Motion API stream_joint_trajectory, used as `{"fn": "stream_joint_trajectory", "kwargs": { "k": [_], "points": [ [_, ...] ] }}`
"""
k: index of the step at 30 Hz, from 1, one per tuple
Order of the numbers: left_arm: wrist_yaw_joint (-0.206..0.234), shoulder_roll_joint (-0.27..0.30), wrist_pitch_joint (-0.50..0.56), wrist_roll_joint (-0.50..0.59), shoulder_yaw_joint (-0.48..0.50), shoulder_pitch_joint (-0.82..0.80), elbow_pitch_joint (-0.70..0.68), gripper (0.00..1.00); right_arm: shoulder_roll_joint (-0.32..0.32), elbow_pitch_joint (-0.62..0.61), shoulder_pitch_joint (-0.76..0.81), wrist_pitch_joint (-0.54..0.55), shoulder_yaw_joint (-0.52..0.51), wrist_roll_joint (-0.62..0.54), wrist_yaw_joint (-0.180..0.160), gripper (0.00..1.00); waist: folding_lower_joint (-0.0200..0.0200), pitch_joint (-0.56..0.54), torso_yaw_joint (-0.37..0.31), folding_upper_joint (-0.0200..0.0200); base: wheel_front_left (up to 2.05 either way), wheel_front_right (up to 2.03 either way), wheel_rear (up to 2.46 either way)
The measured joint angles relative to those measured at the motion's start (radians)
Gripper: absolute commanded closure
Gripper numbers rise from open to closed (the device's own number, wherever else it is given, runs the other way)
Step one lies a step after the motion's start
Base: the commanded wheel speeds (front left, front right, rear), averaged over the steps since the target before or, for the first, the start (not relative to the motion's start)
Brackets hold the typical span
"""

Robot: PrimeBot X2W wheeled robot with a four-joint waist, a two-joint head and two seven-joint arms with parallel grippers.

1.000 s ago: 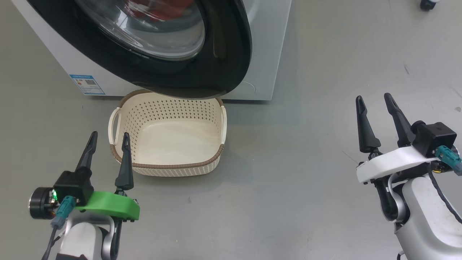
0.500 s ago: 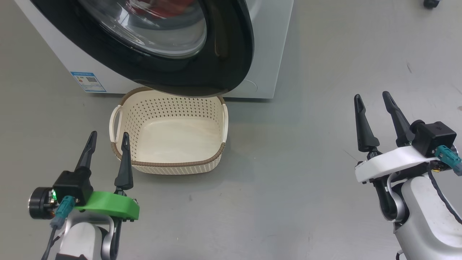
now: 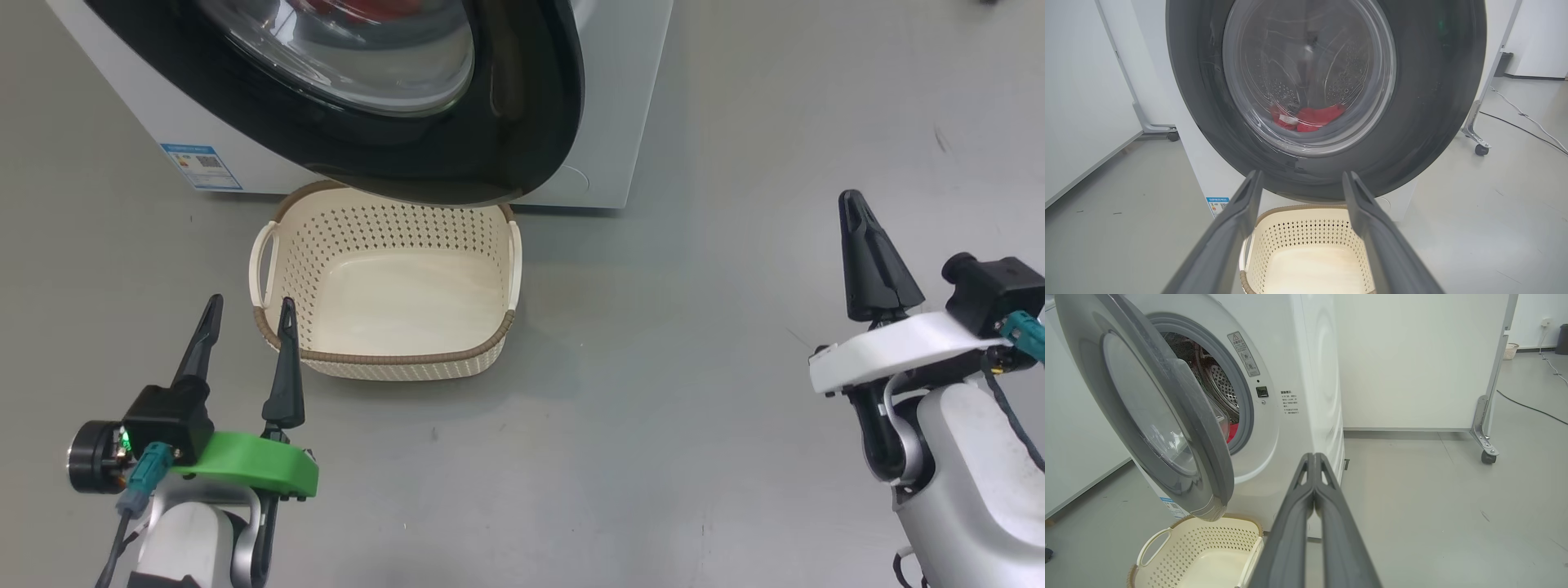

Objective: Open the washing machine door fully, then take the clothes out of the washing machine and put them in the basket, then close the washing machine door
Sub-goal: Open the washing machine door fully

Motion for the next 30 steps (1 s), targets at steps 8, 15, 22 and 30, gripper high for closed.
{"fn": "stream_joint_trajectory", "kwargs": {
  "k": [8,15,22,30],
  "points": [
    [-0.012,0.000,0.000,0.000,-0.018,-0.002,-0.002,0.00,0.026,-0.015,-0.099,0.092,-0.030,0.128,0.029,1.00,0.0000,0.040,0.013,0.0000,0.00,0.00,0.00],
    [-0.016,0.000,0.000,-0.002,-0.033,-0.014,-0.006,0.00,0.044,-0.019,-0.224,0.223,-0.065,0.284,0.040,1.00,0.0000,0.078,0.035,0.0000,0.00,0.00,0.00],
    [-0.017,-0.001,0.000,-0.012,-0.050,-0.044,-0.006,0.00,0.065,-0.011,-0.345,0.369,-0.118,0.461,0.040,1.00,0.0000,0.113,0.068,0.0000,0.00,0.00,0.00],
    [-0.017,-0.001,0.000,-0.011,-0.058,-0.068,-0.011,0.00,0.094,0.042,-0.468,0.541,-0.143,0.598,-0.019,1.00,0.0000,0.156,0.106,0.0000,0.00,0.00,0.00]
  ]
}}
